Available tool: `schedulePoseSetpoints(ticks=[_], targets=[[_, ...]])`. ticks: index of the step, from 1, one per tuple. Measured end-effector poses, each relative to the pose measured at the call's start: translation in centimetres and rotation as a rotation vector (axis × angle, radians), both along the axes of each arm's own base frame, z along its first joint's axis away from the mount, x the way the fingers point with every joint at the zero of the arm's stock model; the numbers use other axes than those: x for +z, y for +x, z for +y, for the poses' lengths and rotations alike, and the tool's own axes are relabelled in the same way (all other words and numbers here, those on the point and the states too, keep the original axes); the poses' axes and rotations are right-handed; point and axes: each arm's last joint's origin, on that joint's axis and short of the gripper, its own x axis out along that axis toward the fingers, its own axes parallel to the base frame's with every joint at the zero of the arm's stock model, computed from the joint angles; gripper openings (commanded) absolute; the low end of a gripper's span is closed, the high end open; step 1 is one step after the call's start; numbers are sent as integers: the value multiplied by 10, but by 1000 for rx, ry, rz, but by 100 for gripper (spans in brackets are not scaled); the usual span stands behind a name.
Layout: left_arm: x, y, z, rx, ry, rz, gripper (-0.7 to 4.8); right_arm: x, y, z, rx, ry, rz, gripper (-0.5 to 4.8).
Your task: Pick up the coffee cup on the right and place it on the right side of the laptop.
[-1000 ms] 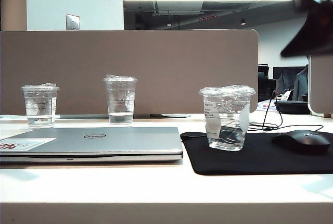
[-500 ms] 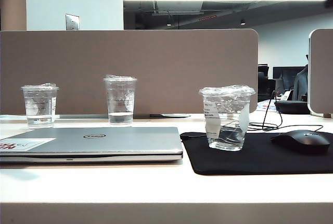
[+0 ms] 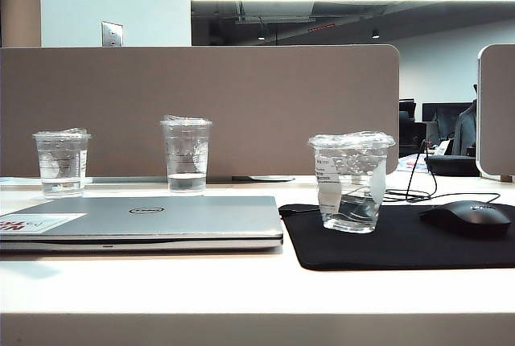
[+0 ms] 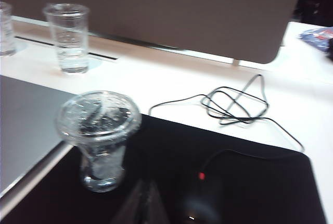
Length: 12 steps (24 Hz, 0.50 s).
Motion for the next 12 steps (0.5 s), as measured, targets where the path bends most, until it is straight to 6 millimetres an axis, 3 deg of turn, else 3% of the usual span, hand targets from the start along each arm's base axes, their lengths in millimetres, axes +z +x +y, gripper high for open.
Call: schedulePoseSetpoints(ticks=[8, 12], targets=[[0, 0, 0, 0, 0, 0, -5, -15, -17, -18, -147, 31, -152, -8], [0, 0, 0, 0, 0, -1, -5, -35, -18, -19, -151, 105, -128, -8]])
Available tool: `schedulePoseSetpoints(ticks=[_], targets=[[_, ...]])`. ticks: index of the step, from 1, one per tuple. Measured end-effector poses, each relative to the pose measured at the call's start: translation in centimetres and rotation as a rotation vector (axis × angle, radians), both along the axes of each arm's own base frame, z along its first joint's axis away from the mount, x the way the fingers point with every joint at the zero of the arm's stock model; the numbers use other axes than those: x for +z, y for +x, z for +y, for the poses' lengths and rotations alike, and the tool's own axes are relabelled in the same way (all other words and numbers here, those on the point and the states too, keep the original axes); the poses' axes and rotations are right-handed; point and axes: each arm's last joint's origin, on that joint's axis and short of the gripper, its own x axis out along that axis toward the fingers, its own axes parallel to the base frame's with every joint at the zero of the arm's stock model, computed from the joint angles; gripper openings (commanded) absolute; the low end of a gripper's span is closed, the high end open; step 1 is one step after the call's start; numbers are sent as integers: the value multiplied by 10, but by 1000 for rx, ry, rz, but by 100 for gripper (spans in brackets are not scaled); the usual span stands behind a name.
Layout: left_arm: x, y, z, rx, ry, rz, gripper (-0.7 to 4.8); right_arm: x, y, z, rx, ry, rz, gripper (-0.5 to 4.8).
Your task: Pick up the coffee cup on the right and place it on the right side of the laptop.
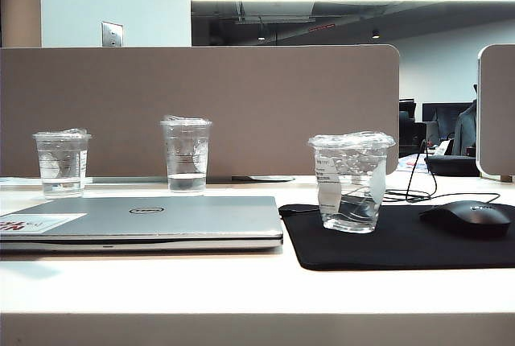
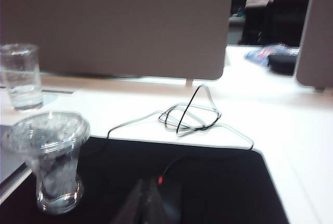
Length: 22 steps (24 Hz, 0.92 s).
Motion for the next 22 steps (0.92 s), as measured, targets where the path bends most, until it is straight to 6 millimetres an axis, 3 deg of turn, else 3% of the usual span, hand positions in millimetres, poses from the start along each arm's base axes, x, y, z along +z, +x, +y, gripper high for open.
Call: schedulePoseSetpoints(ticks=[22], targets=[[0, 0, 0, 0, 0, 1, -5, -5, 1, -3, -102, 20, 47, -5]])
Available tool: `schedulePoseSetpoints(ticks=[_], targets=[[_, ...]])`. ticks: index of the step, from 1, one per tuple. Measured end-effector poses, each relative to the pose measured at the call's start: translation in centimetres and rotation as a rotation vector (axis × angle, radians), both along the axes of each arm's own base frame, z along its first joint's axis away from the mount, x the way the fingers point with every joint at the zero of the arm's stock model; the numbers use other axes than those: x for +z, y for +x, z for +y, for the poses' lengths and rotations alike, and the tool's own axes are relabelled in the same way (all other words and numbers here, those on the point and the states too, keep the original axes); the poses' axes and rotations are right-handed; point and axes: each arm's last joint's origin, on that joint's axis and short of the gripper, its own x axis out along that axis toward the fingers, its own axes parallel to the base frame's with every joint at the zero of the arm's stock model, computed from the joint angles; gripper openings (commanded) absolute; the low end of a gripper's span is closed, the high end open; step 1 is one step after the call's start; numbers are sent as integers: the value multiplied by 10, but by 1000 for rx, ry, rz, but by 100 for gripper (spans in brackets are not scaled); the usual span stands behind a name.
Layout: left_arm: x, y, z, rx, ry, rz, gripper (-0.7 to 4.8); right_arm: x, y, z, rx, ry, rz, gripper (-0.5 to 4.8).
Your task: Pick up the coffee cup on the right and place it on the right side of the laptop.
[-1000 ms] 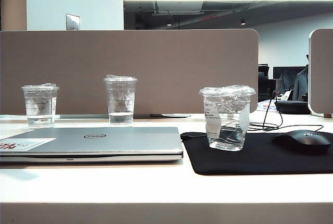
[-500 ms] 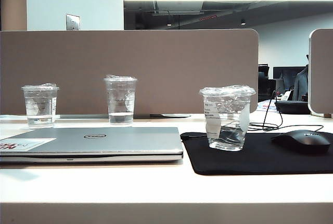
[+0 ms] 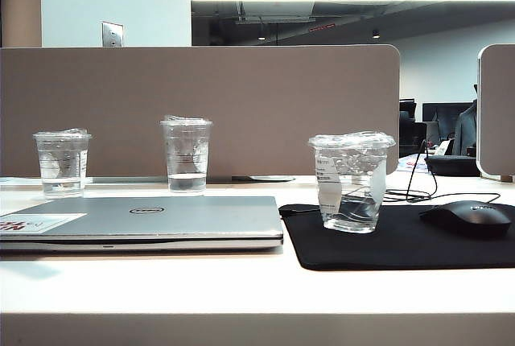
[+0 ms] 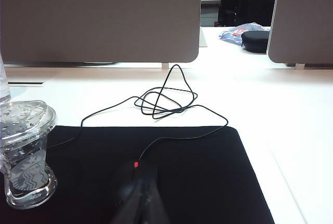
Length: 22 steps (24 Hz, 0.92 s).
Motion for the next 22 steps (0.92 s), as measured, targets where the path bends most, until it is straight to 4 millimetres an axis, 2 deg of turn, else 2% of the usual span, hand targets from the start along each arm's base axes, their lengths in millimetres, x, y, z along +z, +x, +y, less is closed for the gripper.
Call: schedulePoseSetpoints(ticks=[11, 15, 17, 18, 20, 22], targets=[[1, -1, 0, 1, 0, -3, -6, 0, 0, 0, 0, 0, 0, -5], [1, -14, 5, 18, 29, -107, -6, 0, 0, 0, 0, 0, 0, -5], [-14, -21, 9, 63, 46, -194, -6, 0, 0, 0, 0, 0, 0, -5], [-30, -26, 13, 107, 41, -261, -6, 0, 0, 0, 0, 0, 0, -5], [-48, -39, 23, 162, 26, -347, -6, 0, 0, 0, 0, 0, 0, -5], [-55, -52, 31, 197, 18, -425, -6, 0, 0, 0, 0, 0, 0, -5]])
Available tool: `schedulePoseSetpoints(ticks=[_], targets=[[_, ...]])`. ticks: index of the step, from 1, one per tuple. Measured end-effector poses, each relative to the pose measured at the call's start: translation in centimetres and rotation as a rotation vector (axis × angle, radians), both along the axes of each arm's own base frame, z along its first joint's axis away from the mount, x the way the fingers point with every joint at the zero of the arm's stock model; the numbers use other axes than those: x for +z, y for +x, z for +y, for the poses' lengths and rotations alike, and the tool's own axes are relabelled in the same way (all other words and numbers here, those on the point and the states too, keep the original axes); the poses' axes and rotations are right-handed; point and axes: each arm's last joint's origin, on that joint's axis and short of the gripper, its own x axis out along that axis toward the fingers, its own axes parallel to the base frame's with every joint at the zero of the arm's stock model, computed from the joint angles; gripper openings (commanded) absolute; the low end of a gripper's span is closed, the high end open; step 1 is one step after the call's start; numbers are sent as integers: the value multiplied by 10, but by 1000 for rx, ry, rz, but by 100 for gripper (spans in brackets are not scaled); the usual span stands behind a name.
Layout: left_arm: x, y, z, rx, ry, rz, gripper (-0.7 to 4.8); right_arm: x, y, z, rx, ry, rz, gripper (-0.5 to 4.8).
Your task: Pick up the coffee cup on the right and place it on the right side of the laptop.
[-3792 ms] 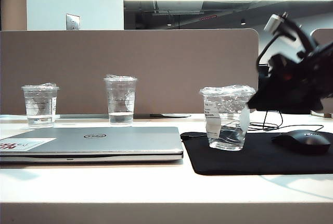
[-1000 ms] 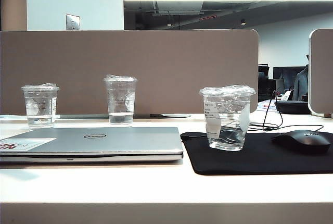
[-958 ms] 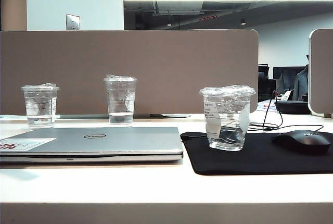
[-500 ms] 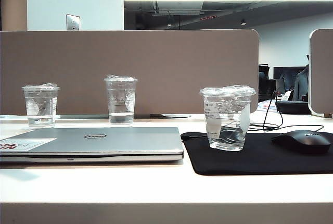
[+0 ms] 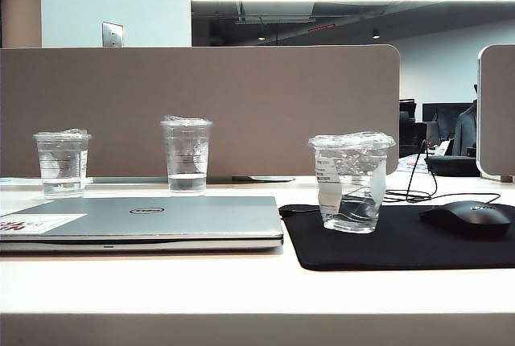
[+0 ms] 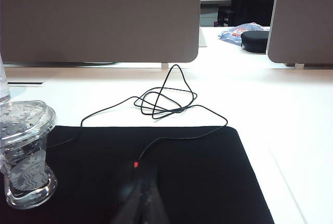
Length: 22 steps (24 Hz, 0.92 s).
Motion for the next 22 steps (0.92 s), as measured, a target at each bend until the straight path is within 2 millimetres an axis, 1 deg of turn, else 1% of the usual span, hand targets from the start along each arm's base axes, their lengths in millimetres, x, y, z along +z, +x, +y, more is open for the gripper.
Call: schedulePoseSetpoints(ticks=[1, 2, 3, 4, 8, 9, 13, 17, 19, 22], targets=[[-4, -4, 3, 13, 7, -18, -6, 0, 0, 0, 0, 0, 0, -5], [-15, -10, 8, 46, 19, -32, -6, 0, 0, 0, 0, 0, 0, -5], [-21, -14, 11, 63, 23, -40, -6, 0, 0, 0, 0, 0, 0, -5], [-31, -21, 14, 87, 24, -53, -6, 0, 0, 0, 0, 0, -1, -5], [-57, -36, 21, 178, 15, -96, -6, 0, 0, 0, 0, 0, 0, -5], [-67, -39, 22, 201, 12, -99, -6, 0, 0, 0, 0, 0, -1, -5], [-90, -41, 24, 252, 6, -91, -6, 0, 0, 0, 0, 0, -1, -5], [-120, -40, 24, 254, -87, -35, -6, 0, 0, 0, 0, 0, -1, -5], [-126, -40, 24, 254, -90, -30, -6, 0, 0, 0, 0, 0, -1, -5], [-127, -40, 25, 260, -70, -19, -6, 0, 0, 0, 0, 0, -1, -5]])
